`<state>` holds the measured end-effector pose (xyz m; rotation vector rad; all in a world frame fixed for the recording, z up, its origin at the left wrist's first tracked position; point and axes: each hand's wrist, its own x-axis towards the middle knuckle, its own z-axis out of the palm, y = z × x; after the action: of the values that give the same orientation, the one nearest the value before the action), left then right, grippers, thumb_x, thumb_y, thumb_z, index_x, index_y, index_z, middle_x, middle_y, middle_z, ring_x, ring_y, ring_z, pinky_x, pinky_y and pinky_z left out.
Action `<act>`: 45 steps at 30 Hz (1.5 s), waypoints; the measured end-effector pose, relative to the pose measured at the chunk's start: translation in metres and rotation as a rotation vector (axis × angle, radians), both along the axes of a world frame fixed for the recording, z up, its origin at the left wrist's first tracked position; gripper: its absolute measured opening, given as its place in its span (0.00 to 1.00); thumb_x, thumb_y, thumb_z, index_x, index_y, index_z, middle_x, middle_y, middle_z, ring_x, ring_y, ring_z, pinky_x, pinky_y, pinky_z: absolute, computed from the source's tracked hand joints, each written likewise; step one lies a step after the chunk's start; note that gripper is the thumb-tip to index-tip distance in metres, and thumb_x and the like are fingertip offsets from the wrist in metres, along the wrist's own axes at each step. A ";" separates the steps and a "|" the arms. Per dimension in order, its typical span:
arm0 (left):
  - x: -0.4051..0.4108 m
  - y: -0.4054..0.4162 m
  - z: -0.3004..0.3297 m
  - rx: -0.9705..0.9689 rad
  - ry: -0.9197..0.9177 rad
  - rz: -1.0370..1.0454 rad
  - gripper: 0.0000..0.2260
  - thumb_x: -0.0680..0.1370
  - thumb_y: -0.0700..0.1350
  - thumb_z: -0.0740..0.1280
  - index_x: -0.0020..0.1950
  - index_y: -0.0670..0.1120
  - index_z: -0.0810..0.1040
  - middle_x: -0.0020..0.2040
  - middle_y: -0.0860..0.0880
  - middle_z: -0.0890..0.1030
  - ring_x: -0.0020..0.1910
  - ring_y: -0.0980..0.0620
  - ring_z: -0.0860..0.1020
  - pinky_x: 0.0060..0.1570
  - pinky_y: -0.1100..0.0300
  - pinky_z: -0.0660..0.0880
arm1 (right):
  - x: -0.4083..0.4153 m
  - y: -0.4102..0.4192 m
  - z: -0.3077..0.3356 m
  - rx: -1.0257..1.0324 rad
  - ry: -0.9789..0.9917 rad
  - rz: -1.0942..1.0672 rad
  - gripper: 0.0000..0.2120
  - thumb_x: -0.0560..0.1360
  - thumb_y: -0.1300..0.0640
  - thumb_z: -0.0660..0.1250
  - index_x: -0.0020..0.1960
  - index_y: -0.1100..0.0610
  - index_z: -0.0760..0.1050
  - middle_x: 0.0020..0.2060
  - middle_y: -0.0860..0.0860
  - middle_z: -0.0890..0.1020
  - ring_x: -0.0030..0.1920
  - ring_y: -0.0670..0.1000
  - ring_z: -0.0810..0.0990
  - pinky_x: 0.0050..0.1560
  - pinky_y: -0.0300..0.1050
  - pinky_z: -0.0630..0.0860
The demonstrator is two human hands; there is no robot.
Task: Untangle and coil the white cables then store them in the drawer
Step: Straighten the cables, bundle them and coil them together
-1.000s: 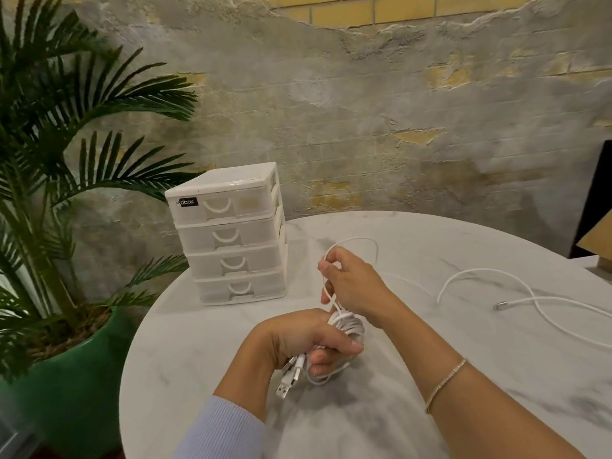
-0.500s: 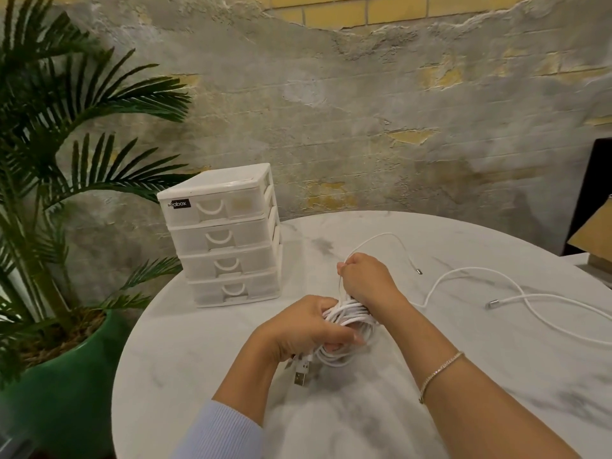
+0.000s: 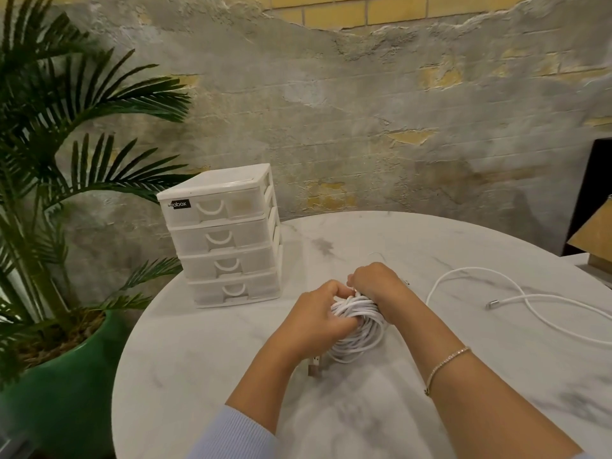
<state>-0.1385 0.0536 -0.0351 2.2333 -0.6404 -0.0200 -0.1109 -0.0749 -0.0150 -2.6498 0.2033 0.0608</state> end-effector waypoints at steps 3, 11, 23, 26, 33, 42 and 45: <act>0.000 -0.002 0.000 0.018 -0.043 -0.003 0.05 0.72 0.44 0.68 0.43 0.53 0.74 0.32 0.57 0.76 0.30 0.61 0.72 0.28 0.74 0.65 | -0.004 0.001 0.001 0.144 0.001 -0.061 0.15 0.81 0.59 0.54 0.63 0.62 0.73 0.60 0.58 0.78 0.52 0.55 0.76 0.44 0.42 0.69; 0.009 0.004 -0.002 -0.107 0.083 0.149 0.09 0.72 0.41 0.66 0.32 0.47 0.73 0.28 0.51 0.74 0.29 0.53 0.71 0.29 0.65 0.66 | -0.005 -0.006 -0.006 0.611 -0.296 -0.202 0.17 0.77 0.47 0.62 0.48 0.62 0.79 0.41 0.54 0.82 0.47 0.54 0.79 0.49 0.46 0.74; 0.020 0.016 -0.001 -0.603 0.445 0.379 0.06 0.74 0.37 0.67 0.37 0.38 0.73 0.23 0.47 0.70 0.18 0.54 0.70 0.21 0.66 0.66 | -0.022 0.011 0.001 0.320 -0.439 0.225 0.12 0.72 0.54 0.71 0.32 0.44 0.73 0.28 0.43 0.77 0.31 0.42 0.74 0.34 0.34 0.69; 0.021 0.016 0.000 -0.634 0.461 0.327 0.03 0.74 0.36 0.66 0.41 0.38 0.74 0.20 0.50 0.68 0.20 0.54 0.70 0.21 0.65 0.66 | -0.018 0.007 -0.002 0.324 -0.496 0.158 0.10 0.71 0.52 0.72 0.36 0.46 0.71 0.28 0.44 0.75 0.32 0.44 0.73 0.33 0.36 0.67; 0.019 0.019 0.002 -0.556 0.438 0.246 0.07 0.74 0.36 0.67 0.37 0.40 0.74 0.19 0.52 0.68 0.21 0.54 0.69 0.25 0.64 0.68 | -0.016 -0.006 0.003 0.235 -0.477 0.141 0.07 0.71 0.47 0.71 0.41 0.50 0.78 0.38 0.44 0.72 0.42 0.45 0.72 0.45 0.42 0.69; 0.015 0.019 0.004 -0.490 0.435 0.151 0.09 0.75 0.42 0.70 0.36 0.43 0.76 0.20 0.52 0.69 0.21 0.56 0.68 0.23 0.67 0.67 | -0.011 -0.009 -0.007 0.318 -0.425 0.105 0.06 0.75 0.52 0.68 0.48 0.54 0.81 0.36 0.43 0.78 0.42 0.45 0.75 0.38 0.32 0.67; 0.017 0.018 0.003 -0.566 0.473 0.189 0.12 0.75 0.48 0.69 0.35 0.43 0.76 0.20 0.52 0.68 0.22 0.54 0.67 0.25 0.63 0.66 | -0.012 -0.011 -0.005 0.272 -0.412 0.123 0.08 0.76 0.55 0.67 0.51 0.54 0.83 0.45 0.47 0.83 0.45 0.44 0.76 0.37 0.31 0.65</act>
<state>-0.1216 0.0714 -0.0325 1.6445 -0.1436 -0.2353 -0.1230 -0.0862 -0.0203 -2.3373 -0.0987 -0.3864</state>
